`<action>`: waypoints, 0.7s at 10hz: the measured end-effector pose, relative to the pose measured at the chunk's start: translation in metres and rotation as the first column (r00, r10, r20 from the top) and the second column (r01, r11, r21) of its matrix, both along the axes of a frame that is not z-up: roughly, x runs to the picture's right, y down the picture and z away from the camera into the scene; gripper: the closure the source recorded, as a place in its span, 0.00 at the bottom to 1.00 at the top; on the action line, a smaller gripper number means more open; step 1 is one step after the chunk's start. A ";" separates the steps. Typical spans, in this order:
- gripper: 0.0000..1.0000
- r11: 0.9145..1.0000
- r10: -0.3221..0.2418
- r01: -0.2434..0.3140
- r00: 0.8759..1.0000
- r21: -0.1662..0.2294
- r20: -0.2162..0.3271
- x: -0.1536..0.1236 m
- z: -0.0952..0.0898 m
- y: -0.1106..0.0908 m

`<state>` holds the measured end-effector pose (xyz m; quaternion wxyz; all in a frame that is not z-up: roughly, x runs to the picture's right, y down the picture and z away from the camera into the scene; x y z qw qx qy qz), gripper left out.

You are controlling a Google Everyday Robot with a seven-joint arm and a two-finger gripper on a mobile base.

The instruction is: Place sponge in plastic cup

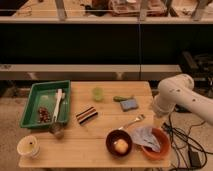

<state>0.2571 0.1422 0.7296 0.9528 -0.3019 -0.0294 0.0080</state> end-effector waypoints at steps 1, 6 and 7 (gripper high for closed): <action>0.37 1.000 0.000 0.000 1.000 0.000 0.000 0.000 0.000 0.000; 0.37 0.997 -0.007 0.003 0.998 0.075 0.055 -0.011 0.027 -0.042; 0.37 0.996 -0.011 0.005 0.998 0.087 0.069 -0.015 0.038 -0.057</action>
